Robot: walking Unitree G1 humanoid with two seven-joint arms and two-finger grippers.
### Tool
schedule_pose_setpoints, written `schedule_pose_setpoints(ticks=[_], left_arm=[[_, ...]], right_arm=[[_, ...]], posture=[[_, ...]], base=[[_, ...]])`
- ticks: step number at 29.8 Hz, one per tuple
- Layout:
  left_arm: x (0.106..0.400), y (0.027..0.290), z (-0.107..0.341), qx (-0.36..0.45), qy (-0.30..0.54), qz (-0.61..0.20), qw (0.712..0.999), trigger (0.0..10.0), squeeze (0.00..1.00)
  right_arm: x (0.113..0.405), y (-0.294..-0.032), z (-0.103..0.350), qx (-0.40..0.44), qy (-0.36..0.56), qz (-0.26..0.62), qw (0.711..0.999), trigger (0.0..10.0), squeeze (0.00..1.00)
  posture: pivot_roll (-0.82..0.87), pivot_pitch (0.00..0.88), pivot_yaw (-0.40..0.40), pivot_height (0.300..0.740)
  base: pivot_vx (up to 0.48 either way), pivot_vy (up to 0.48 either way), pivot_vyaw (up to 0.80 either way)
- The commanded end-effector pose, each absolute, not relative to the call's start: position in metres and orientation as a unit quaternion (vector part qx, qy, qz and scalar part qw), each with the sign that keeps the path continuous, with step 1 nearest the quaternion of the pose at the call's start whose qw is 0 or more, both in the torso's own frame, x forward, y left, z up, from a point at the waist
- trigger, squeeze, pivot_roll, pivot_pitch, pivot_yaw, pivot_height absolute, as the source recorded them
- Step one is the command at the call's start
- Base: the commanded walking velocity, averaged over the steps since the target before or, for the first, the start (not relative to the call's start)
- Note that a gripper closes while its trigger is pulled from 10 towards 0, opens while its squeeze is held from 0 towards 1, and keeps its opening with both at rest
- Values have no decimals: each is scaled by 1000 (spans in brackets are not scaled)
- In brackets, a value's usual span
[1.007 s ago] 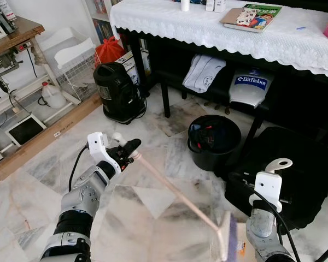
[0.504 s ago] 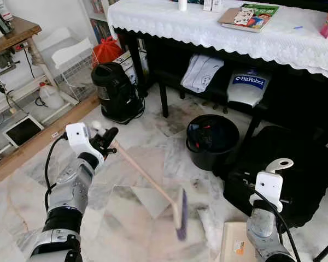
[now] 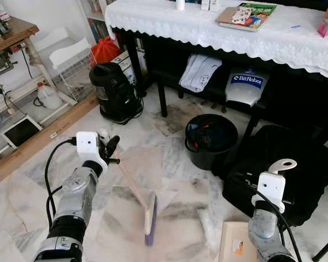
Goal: Sweep floor
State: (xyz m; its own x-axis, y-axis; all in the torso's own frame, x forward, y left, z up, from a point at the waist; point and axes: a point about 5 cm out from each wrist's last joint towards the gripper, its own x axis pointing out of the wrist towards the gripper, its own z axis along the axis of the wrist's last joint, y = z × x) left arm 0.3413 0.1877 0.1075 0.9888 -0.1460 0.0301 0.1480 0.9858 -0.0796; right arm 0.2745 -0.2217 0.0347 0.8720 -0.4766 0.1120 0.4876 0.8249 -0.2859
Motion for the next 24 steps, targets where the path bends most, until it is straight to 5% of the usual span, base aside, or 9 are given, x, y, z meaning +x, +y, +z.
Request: schedule_pose_setpoints(ticks=[1, 12, 24], left_arm=[[343, 191, 107, -29, -16, -57, 998, 10000, 0], [345, 161, 70, -115, 81, -73, 987, 10000, 0], [332, 131, 46, -228, 152, -177, 945, 10000, 0]], right_arm=[[262, -214, 14, -136, 33, -253, 957, 10000, 0], [258, -220, 17, -141, 20, -258, 956, 10000, 0], [254, -228, 17, -149, 19, -261, 954, 10000, 0]], posture=[[71, 123, 151, 740], [-2, 158, 131, 740], [-17, 171, 121, 740]], base=[[0, 0, 0], [0, 0, 0], [0, 0, 0]])
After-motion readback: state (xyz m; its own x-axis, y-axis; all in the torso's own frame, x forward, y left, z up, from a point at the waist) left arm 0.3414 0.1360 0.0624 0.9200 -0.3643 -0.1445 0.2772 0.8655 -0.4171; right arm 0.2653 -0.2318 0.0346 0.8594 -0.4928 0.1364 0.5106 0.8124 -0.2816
